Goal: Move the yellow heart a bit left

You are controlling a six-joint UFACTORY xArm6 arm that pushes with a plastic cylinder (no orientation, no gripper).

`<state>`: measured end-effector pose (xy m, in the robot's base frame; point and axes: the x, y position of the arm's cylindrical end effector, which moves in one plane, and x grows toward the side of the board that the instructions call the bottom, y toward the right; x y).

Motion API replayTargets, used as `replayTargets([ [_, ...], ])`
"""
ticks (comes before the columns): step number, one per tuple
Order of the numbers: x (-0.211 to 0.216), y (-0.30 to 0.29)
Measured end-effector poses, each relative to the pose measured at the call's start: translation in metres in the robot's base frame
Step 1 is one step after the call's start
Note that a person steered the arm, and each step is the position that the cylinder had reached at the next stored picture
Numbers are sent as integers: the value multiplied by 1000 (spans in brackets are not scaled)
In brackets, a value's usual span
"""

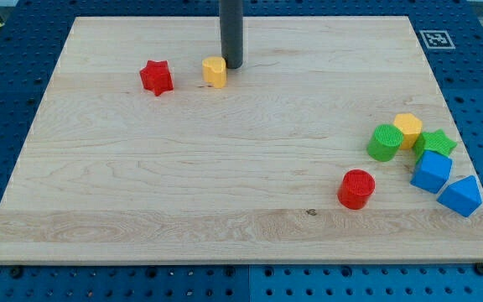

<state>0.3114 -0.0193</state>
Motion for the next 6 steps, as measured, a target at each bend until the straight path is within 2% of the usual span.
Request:
replayTargets([
  [6,19,7],
])
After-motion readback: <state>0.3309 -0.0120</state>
